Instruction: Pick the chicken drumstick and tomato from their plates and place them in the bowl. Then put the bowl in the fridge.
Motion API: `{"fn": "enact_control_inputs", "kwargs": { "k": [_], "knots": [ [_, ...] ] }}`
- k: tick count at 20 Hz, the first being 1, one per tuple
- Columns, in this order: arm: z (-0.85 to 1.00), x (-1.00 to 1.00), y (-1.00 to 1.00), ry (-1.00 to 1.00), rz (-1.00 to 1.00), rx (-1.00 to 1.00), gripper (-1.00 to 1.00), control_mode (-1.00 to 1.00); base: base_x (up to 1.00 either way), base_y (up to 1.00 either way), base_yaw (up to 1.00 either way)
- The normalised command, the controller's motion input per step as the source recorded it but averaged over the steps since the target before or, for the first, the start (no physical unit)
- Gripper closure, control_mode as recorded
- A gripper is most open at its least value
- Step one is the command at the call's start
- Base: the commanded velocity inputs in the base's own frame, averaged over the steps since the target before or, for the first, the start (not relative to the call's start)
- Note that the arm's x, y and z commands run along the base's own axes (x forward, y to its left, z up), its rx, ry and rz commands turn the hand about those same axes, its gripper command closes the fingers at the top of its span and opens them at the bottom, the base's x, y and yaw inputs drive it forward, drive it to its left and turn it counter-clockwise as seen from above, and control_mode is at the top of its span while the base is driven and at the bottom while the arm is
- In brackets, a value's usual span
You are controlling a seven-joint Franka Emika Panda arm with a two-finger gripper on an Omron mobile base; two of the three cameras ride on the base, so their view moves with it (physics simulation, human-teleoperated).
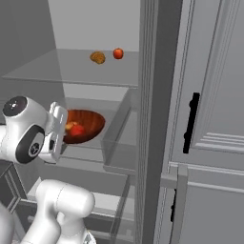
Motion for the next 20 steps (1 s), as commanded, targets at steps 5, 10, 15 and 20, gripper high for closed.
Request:
{"fn": "enact_control_inputs", "kwargs": {
  "k": [5, 10, 15, 20],
  "knots": [
    [-0.42, 0.61, 0.04, 0.0, 0.06, 0.0, 1.0, -1.0, 0.0, 0.0, 0.0],
    [-0.31, 0.98, -0.03, -0.01, 0.25, 0.0, 1.0, -1.0, 0.0, 0.0, 0.0],
    [-0.44, 0.94, -0.03, 0.0, 0.33, 0.0, 1.0, -1.0, 0.0, 0.0, 0.0],
    [-0.41, 0.72, 0.01, 0.0, 0.27, -0.01, 1.0, -1.0, 0.0, 0.0, 0.0]
  ]
}}
